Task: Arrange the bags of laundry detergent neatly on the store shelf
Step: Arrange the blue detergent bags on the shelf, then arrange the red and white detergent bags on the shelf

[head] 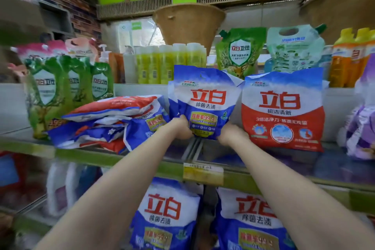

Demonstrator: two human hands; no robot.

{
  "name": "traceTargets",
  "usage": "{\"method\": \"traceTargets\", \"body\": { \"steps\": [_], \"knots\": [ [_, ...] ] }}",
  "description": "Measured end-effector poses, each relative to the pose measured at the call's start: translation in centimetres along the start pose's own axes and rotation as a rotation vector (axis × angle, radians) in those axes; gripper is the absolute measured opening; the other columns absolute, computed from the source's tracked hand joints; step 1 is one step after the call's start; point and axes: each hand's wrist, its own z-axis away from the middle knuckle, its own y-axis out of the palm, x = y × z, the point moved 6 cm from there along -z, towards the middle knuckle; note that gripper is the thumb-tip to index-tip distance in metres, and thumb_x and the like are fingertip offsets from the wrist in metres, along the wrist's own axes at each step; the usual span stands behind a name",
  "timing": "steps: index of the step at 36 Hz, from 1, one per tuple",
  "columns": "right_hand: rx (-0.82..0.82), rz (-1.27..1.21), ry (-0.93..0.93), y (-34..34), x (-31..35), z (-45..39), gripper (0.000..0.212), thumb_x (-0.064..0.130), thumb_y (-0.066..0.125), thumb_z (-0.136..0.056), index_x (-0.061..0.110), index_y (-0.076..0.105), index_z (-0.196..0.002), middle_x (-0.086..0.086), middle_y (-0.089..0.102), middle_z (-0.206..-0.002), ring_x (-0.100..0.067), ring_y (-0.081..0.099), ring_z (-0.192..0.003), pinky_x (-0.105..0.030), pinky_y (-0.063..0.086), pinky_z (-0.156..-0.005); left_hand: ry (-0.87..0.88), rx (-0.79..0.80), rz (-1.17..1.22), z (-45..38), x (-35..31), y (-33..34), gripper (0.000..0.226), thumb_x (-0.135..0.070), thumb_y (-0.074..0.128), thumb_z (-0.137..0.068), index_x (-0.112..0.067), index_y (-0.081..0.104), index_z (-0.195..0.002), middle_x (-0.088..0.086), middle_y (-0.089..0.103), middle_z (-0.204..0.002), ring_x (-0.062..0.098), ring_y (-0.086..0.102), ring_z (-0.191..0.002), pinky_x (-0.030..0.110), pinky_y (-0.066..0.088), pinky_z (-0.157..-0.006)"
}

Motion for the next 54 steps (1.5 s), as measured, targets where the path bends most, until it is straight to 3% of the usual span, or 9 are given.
{"method": "traceTargets", "body": {
  "steps": [6,19,28,34,37,41,45,48,54],
  "knots": [
    [-0.151,0.169,-0.013,-3.6,2.3,4.6,0.062,0.022,0.057,-0.089,0.004,0.028,-0.141,-0.016,0.036,-0.139,-0.032,0.041,-0.128,-0.043,0.043,-0.097,0.056,-0.117,-0.086,2.9,2.4,-1.9,0.024,-0.026,0.055,-0.088,-0.003,0.063,-0.094,0.017,0.066,-0.107,0.032,0.060,-0.100,0.030,0.040,-0.069],
    [-0.086,0.083,-0.371,-3.0,15.7,8.9,0.050,0.031,0.051,-0.093,0.005,0.038,-0.135,-0.019,0.040,-0.139,-0.037,0.044,-0.125,-0.044,0.043,-0.097,0.036,-0.189,-0.196,9.3,7.3,-10.2,0.028,-0.030,0.057,-0.088,-0.007,0.065,-0.074,0.015,0.067,-0.084,0.030,0.063,-0.085,0.034,0.048,-0.073],
    [-0.077,0.019,-0.393,-3.0,20.9,9.1,0.042,0.013,0.040,-0.094,0.003,0.039,-0.134,-0.020,0.046,-0.137,-0.036,0.048,-0.123,-0.039,0.044,-0.092,-0.276,-0.479,-0.184,12.4,17.1,-17.0,0.023,-0.025,0.051,-0.090,-0.004,0.062,-0.093,0.015,0.063,-0.101,0.033,0.060,-0.095,0.036,0.048,-0.075],
    [-0.026,-0.200,-0.352,-2.4,22.0,8.9,0.034,0.004,0.031,-0.097,-0.002,0.048,-0.125,-0.022,0.052,-0.130,-0.037,0.052,-0.116,-0.038,0.044,-0.086,-0.402,-0.435,-0.051,11.3,22.3,-15.5,0.044,-0.033,0.041,-0.100,0.006,0.059,-0.106,0.023,0.062,-0.111,0.037,0.059,-0.103,0.037,0.046,-0.082],
    [0.036,-0.485,-0.249,-2.0,21.9,8.1,0.043,0.026,0.028,-0.103,-0.001,0.048,-0.129,-0.025,0.050,-0.134,-0.037,0.050,-0.120,-0.036,0.042,-0.095,-0.419,-0.435,0.039,10.1,23.4,-15.6,0.050,-0.036,0.036,-0.101,0.007,0.058,-0.111,0.023,0.061,-0.115,0.037,0.057,-0.107,0.036,0.045,-0.084],
    [0.230,-0.811,-0.177,-1.0,22.9,7.6,0.047,0.051,0.043,-0.094,0.009,0.060,-0.103,-0.017,0.062,-0.097,-0.029,0.061,-0.082,-0.031,0.046,-0.071,-0.435,-0.406,0.192,8.5,24.6,-16.4,0.052,-0.038,0.036,-0.101,0.008,0.056,-0.116,0.023,0.059,-0.119,0.036,0.058,-0.107,0.037,0.048,-0.087],
    [0.392,-0.894,-0.164,0.4,23.8,7.5,0.044,0.060,0.061,-0.079,0.016,0.059,-0.079,-0.007,0.064,-0.067,-0.020,0.059,-0.053,-0.028,0.046,-0.058,-0.482,-0.202,0.444,7.2,25.5,-14.5,0.044,-0.043,0.036,-0.099,-0.002,0.050,-0.106,0.017,0.060,-0.079,0.025,0.058,-0.060,0.028,0.048,-0.056],
    [0.460,-0.941,-0.127,1.1,23.8,7.2,0.038,0.053,0.066,-0.079,0.016,0.060,-0.080,-0.003,0.068,-0.059,-0.016,0.062,-0.047,-0.028,0.051,-0.053,-0.516,-0.166,0.538,6.4,26.2,-13.4,0.044,-0.046,0.036,-0.098,-0.006,0.051,-0.088,0.013,0.057,-0.057,0.023,0.054,-0.047,0.023,0.045,-0.053],
    [0.482,-1.077,-0.132,0.7,24.0,7.4,0.022,0.031,0.069,-0.084,0.014,0.059,-0.076,-0.001,0.066,-0.050,-0.011,0.061,-0.038,-0.019,0.051,-0.041,-0.484,-0.278,0.792,5.2,26.5,-13.0,0.033,-0.041,0.054,-0.091,-0.008,0.053,-0.091,0.010,0.057,-0.071,0.018,0.056,-0.033,0.019,0.042,-0.033]
  ]
}}
